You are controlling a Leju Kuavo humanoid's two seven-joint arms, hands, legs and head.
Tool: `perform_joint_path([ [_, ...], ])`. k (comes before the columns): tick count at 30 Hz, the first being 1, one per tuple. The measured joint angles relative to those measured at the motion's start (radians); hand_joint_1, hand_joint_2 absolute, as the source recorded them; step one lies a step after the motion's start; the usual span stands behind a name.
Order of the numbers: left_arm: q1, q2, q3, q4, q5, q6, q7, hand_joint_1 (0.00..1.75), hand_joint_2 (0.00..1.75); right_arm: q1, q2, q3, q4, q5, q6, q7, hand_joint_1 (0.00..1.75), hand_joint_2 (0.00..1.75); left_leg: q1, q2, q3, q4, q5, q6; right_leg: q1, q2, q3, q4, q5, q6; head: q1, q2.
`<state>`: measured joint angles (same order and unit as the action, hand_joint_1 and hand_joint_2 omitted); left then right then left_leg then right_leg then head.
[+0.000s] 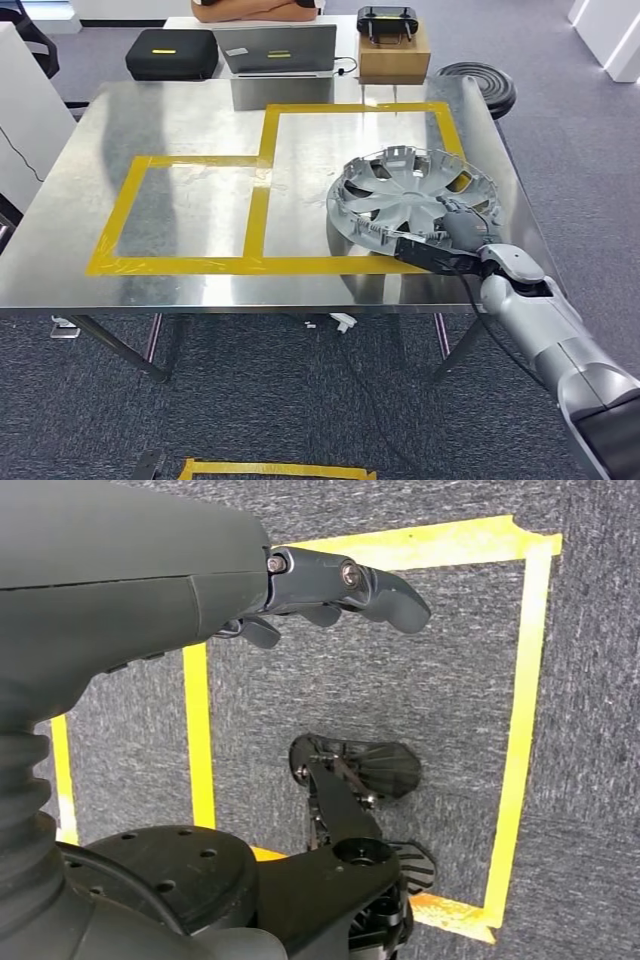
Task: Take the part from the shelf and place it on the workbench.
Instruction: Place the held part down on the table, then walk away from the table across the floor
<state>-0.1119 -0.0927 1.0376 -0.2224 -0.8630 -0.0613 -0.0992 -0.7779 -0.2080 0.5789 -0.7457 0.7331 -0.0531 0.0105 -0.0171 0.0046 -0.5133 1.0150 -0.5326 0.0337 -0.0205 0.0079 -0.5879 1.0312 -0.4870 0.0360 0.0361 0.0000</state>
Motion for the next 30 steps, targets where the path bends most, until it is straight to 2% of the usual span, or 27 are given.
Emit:
perform_joint_path([
  [8, 0.003, 0.0, 0.0, 0.0, 0.004, 0.002, -0.001, 0.0, 1.75, 0.018, 0.013, -0.072, -0.012, -0.077, 0.028, -0.024, 0.0, 1.75, 0.0, 0.0, -0.001, 0.0, 0.0, 0.0, 0.0, 0.0, 0.0, 0.0, 0.0, 0.0, 0.0, 0.0],
  [17, 0.007, 0.0, 0.0, 0.0, 0.004, 0.005, -0.014, 0.0, 1.75, 0.044, 0.029, -0.123, -0.019, -0.222, 0.117, -0.064, 0.0, 1.75, 0.0, 0.0, -0.001, 0.0, 0.0, 0.0, 0.0, -0.001, -0.001, 0.0, 0.0, 0.0, 0.0, 0.0],
  [25, 0.008, 0.004, -0.005, 0.0, 0.004, 0.008, -0.016, 0.0, 1.75, 0.034, 0.029, -0.112, -0.014, -0.257, 0.227, -0.087, 0.0, 1.75, 0.0, 0.0, -0.002, 0.0, 0.0, 0.0, 0.0, -0.001, -0.002, 0.0, 0.0, 0.0, 0.0, 0.0],
  [30, 0.01, 0.006, -0.007, 0.0, 0.004, 0.008, -0.018, 0.0, 1.75, 0.018, 0.028, -0.09, -0.012, -0.245, 0.228, -0.096, 0.0, 1.75, 0.0, 0.0, -0.002, 0.0, 0.0, 0.0, 0.0, 0.0, -0.002, 0.0, 0.0, 0.0, 0.0, 0.0],
])
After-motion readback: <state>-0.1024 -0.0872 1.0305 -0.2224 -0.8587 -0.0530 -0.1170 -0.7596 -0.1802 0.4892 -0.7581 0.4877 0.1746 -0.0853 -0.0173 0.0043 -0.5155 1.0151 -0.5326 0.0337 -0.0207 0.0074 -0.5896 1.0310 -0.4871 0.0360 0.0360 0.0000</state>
